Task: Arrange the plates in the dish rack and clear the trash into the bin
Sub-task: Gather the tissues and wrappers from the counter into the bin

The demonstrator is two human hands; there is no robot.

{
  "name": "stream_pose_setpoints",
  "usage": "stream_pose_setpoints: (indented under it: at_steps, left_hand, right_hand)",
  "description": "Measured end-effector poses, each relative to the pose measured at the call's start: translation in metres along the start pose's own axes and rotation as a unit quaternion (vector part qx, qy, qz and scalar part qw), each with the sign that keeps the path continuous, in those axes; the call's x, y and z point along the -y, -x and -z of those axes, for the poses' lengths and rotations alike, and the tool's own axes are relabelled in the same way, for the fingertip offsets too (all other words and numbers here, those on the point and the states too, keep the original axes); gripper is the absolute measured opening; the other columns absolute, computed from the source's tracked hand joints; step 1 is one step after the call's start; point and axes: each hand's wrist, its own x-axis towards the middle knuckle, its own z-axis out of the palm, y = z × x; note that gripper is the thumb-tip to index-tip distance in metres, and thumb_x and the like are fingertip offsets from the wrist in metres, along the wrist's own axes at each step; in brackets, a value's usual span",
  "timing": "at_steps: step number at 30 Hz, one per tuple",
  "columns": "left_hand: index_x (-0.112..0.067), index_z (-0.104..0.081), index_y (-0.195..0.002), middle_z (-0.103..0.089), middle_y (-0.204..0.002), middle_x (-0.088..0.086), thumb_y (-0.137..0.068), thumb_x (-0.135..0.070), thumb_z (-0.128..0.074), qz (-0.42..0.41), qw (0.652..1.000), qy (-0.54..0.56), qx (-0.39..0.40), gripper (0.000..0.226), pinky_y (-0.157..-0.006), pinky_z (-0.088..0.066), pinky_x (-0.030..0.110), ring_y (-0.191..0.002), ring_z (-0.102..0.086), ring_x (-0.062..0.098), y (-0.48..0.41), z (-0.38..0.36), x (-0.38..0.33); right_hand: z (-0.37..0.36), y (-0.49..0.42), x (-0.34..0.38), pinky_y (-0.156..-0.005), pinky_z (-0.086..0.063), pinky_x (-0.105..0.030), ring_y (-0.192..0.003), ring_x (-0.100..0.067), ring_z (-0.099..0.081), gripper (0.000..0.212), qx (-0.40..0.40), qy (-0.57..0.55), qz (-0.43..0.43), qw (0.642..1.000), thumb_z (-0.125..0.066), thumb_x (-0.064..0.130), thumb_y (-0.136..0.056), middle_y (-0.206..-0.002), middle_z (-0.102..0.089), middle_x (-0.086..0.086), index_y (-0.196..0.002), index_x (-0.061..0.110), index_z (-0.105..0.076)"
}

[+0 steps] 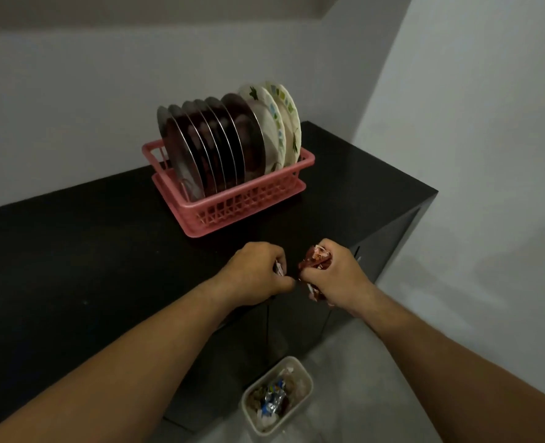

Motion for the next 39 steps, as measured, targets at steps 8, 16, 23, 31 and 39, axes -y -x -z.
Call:
stream_pose_setpoints:
  at_steps: [8, 16, 23, 31, 39]
  left_hand:
    - [-0.028, -0.063, -0.085, -0.059, -0.094, -0.008, -0.088, -0.028, -0.056, 0.04, 0.991, 0.127, 0.003, 0.007, -0.071, -0.052, 0.027, -0.081, -0.061, 0.007, 0.003, -0.062, -0.02]
    - [-0.037, -0.027, -0.132, -0.042, -0.129, -0.006, -0.077, -0.025, -0.064, 0.171, 0.957, 0.129, 0.198, 0.067, -0.071, -0.044, 0.017, -0.098, -0.055, 0.008, 0.017, -0.179, 0.026]
    - [-0.035, -0.016, -0.136, -0.034, -0.125, -0.001, -0.072, -0.022, -0.062, 0.234, 0.927, 0.138, 0.257, 0.08, -0.048, -0.042, 0.015, -0.074, -0.057, 0.007, 0.017, -0.247, 0.095]
    - [-0.025, -0.011, -0.146, -0.022, -0.139, -0.001, -0.073, -0.027, -0.061, 0.237, 0.945, 0.081, 0.21, 0.089, -0.09, -0.046, 0.023, -0.121, -0.042, 0.019, -0.001, -0.356, 0.191]
    - [-0.029, -0.008, -0.148, -0.04, -0.138, -0.003, -0.085, -0.014, -0.066, 0.185, 0.976, 0.073, 0.09, 0.087, -0.089, -0.049, 0.023, -0.112, -0.051, 0.012, -0.019, -0.457, 0.292]
  right_hand:
    - [0.032, 0.007, -0.081, -0.043, -0.043, -0.015, -0.052, -0.004, -0.061, 0.033, 0.041, 0.085, -0.031, 0.995, -0.074, 0.016, -0.074, -0.065, -0.064, 0.015, -0.074, 0.044, -0.057]
    - [0.031, 0.012, -0.17, -0.038, -0.044, -0.022, -0.042, -0.004, -0.056, 0.016, 0.055, 0.101, -0.146, 0.983, -0.072, 0.016, -0.076, -0.067, -0.066, -0.005, -0.08, 0.018, -0.057]
    - [0.011, 0.007, -0.249, -0.053, -0.048, -0.026, -0.076, -0.016, -0.068, 0.029, 0.081, 0.062, -0.264, 0.959, -0.062, 0.052, -0.085, -0.092, -0.068, -0.004, -0.1, 0.03, -0.051]
    - [-0.068, -0.017, -0.366, -0.073, -0.052, -0.038, -0.094, -0.022, -0.058, 0.038, 0.099, -0.003, -0.305, 0.947, -0.053, 0.004, -0.084, -0.107, -0.057, -0.013, -0.119, 0.01, -0.039]
    - [-0.164, -0.051, -0.505, -0.099, -0.045, -0.031, -0.119, -0.024, -0.051, 0.058, 0.227, 0.207, -0.14, 0.941, -0.064, 0.014, -0.091, -0.135, -0.043, -0.009, -0.14, 0.013, -0.033]
